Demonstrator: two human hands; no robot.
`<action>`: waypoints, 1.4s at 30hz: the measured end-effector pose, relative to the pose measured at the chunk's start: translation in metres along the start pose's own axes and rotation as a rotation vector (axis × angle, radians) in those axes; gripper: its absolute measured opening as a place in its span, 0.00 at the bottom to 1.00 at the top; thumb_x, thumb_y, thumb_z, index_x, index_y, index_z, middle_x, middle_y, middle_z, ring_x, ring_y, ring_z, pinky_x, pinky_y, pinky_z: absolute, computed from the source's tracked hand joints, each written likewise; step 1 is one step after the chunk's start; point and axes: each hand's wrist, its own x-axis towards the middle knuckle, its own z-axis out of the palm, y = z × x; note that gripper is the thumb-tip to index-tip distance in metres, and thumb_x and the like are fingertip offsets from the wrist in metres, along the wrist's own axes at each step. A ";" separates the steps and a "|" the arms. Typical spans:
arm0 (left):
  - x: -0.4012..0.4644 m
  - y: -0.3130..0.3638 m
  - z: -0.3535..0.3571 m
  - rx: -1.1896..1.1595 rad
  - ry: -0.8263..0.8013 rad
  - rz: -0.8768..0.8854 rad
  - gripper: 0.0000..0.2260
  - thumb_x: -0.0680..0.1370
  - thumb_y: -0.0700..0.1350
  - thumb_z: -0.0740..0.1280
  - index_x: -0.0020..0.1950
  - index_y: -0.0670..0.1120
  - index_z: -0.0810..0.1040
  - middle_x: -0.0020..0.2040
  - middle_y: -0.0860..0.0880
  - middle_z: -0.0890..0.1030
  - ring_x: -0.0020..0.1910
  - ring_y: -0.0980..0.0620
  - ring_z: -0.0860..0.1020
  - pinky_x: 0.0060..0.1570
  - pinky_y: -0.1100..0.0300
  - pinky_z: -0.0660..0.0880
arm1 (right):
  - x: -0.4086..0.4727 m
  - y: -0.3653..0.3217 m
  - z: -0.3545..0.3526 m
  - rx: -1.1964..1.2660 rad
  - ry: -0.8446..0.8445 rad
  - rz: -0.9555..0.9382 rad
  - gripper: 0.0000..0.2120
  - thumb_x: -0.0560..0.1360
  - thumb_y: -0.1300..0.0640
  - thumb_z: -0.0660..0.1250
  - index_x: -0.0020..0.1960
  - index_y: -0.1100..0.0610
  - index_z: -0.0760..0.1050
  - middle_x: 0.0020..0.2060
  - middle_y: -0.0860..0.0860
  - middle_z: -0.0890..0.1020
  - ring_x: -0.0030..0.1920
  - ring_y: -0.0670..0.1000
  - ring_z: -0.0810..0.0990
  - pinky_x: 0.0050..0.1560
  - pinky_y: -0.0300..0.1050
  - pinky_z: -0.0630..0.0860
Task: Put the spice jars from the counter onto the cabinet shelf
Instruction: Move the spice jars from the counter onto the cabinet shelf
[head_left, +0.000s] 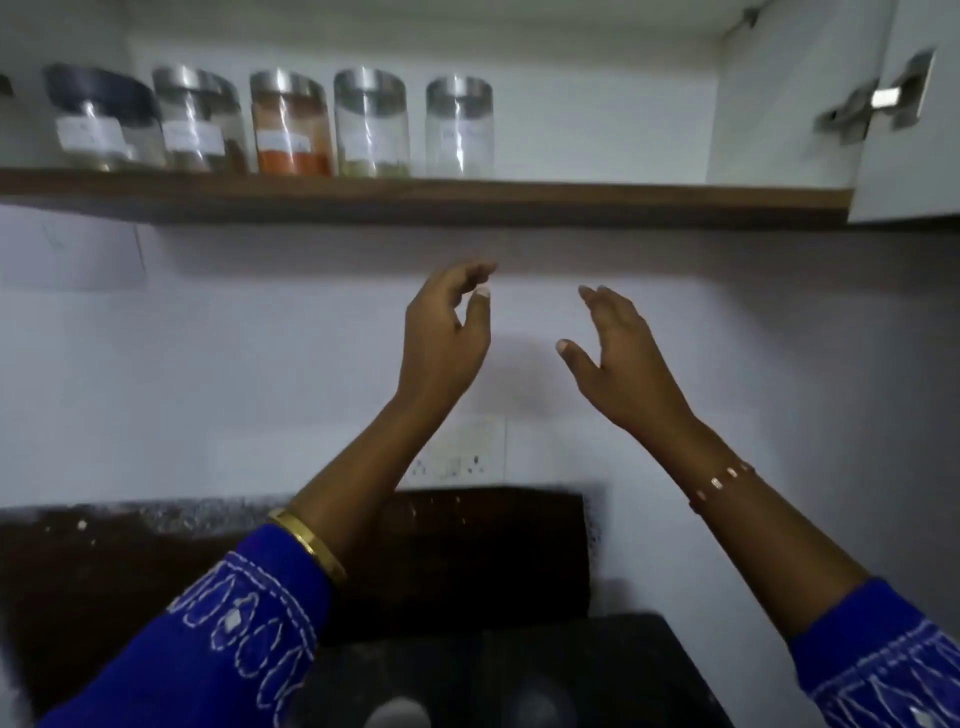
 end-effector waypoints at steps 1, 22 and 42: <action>-0.019 0.002 0.005 -0.017 -0.022 -0.040 0.13 0.77 0.39 0.60 0.61 0.40 0.76 0.58 0.44 0.79 0.57 0.54 0.76 0.57 0.70 0.71 | -0.019 0.010 0.003 0.023 0.002 0.035 0.28 0.79 0.52 0.60 0.75 0.57 0.55 0.76 0.54 0.58 0.76 0.54 0.55 0.74 0.45 0.54; -0.342 -0.010 0.077 -0.131 -0.475 -1.060 0.13 0.79 0.38 0.60 0.63 0.42 0.74 0.61 0.47 0.77 0.55 0.54 0.76 0.54 0.62 0.71 | -0.351 0.120 0.112 0.121 -0.547 0.648 0.36 0.70 0.52 0.72 0.72 0.57 0.60 0.74 0.57 0.57 0.73 0.58 0.61 0.69 0.46 0.65; -0.377 -0.004 0.085 -0.153 -0.667 -1.332 0.20 0.79 0.34 0.56 0.72 0.39 0.63 0.72 0.41 0.67 0.71 0.47 0.66 0.67 0.57 0.64 | -0.371 0.144 0.130 0.373 -0.343 0.729 0.41 0.65 0.55 0.75 0.73 0.56 0.60 0.69 0.55 0.68 0.69 0.53 0.68 0.67 0.45 0.68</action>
